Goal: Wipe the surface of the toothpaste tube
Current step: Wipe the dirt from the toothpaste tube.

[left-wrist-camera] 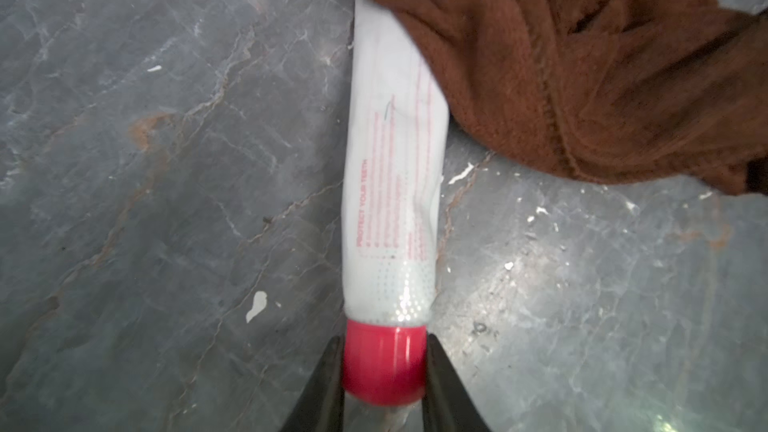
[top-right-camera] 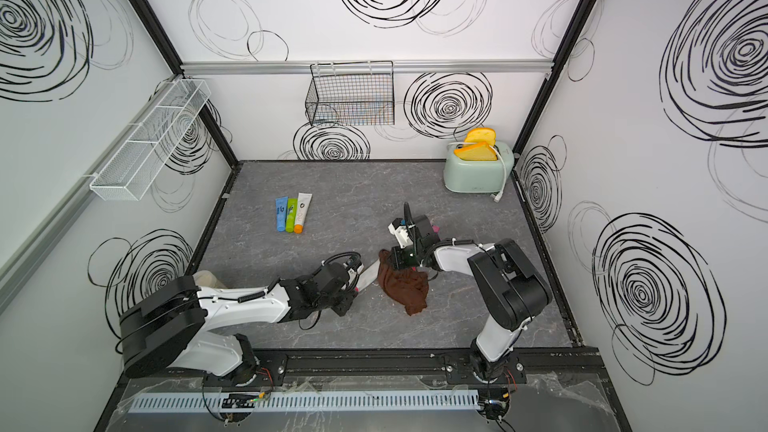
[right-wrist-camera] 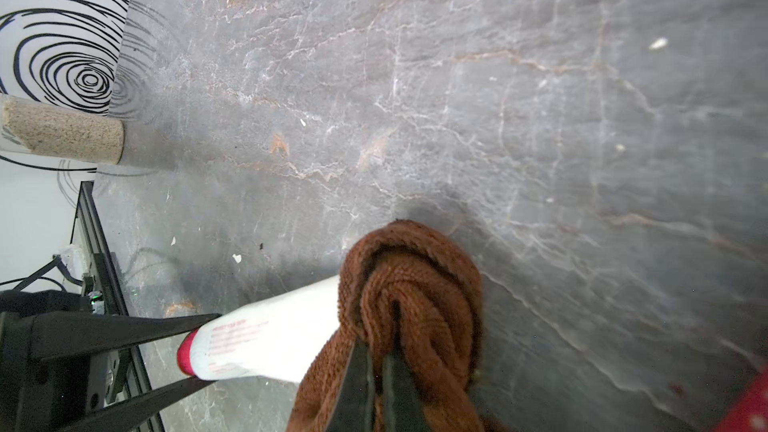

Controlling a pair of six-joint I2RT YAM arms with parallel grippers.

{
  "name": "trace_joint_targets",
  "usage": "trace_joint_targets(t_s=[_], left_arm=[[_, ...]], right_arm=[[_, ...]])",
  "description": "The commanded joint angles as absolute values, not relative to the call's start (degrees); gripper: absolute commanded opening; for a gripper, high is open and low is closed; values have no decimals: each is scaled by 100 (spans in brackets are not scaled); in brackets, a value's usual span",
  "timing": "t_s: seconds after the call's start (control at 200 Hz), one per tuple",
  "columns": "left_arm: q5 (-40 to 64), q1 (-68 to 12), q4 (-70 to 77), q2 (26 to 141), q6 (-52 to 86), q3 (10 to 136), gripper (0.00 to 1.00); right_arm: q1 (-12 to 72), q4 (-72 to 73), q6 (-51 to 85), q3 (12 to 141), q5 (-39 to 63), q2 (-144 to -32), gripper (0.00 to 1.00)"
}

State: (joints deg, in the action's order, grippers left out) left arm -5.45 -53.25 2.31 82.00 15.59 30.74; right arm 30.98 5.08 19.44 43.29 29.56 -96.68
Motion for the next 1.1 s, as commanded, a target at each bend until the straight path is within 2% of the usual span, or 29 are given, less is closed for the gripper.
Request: trace_joint_targets(t_s=[0.0, 0.175, 0.3, 0.38, 0.545, 0.63, 0.965, 1.091], left_arm=[[-599, -5370, 553, 8089, 1491, 3059, 8], [-648, -5326, 572, 8034, 1499, 3041, 8], [-642, -5324, 587, 7996, 1505, 3015, 8], [-634, -5326, 589, 7948, 1519, 2991, 8], [-627, -5320, 612, 7844, 1533, 2936, 7], [-618, -5309, 612, 7857, 1527, 2943, 7], [-624, -5276, 613, 7857, 1536, 2951, 6], [-613, -5273, 609, 7875, 1521, 2953, 6]], right_arm=[[3475, 341, 1865, 4350, 3083, -9737, 0], [4130, 719, 2330, 4026, 3282, -9410, 0], [4342, 643, 2268, 4142, 3171, -9671, 0], [4176, 427, 2083, 4251, 2934, -9833, 0], [3238, 153, 1834, 4251, 2612, -9700, 0], [3135, 161, 1840, 4253, 2521, -9548, 0], [4535, 832, 2474, 4069, 3037, -9668, 0], [4556, 779, 2447, 4140, 2951, -9666, 0]])
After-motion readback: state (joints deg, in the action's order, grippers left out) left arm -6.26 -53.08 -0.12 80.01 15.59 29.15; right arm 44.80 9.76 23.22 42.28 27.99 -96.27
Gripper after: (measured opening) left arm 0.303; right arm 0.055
